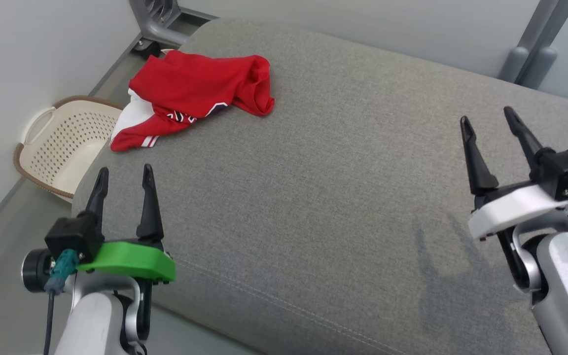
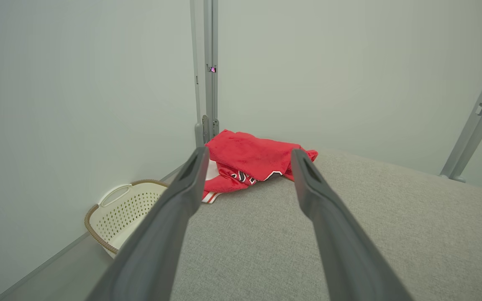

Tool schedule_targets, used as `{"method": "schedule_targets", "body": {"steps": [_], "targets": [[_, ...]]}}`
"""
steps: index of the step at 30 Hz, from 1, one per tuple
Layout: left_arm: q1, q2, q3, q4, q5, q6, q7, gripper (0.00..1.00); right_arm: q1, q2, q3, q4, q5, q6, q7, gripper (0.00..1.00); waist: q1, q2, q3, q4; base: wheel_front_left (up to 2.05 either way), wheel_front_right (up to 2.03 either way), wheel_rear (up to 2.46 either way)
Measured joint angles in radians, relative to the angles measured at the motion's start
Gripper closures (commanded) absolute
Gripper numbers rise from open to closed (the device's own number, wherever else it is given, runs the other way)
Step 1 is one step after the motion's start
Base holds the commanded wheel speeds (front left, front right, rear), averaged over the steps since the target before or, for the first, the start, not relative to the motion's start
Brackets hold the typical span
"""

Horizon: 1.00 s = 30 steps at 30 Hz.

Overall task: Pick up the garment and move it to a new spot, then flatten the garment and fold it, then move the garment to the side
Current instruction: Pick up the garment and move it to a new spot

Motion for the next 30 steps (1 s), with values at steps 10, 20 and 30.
{"method": "schedule_targets", "body": {"steps": [10, 20, 30], "targets": [[-0.218, -0.01, 0.006, 0.142, -0.076, 0.0, 0.051, 0.0, -0.148, -0.08, -0.006, -0.099, -0.046, 0.022, 0.104, 0.0, 0.0, 0.0, 0.116, -0.004, 0.0, 0.0, 0.0], [-0.48, -0.024, 0.039, 0.302, -0.145, 0.0, 0.106, 0.0, -0.25, -0.132, 0.009, -0.193, -0.082, 0.063, 0.22, 0.0, 0.0001, 0.0, 0.254, -0.031, 0.0, 0.0, 0.0], [-0.672, -0.031, 0.11, 0.522, -0.2, 0.0, 0.166, 0.0, -0.322, -0.172, 0.008, -0.255, -0.096, 0.09, 0.285, 0.0, 0.0002, 0.0, 0.382, -0.077, 0.0, 0.0, 0.0]]}}
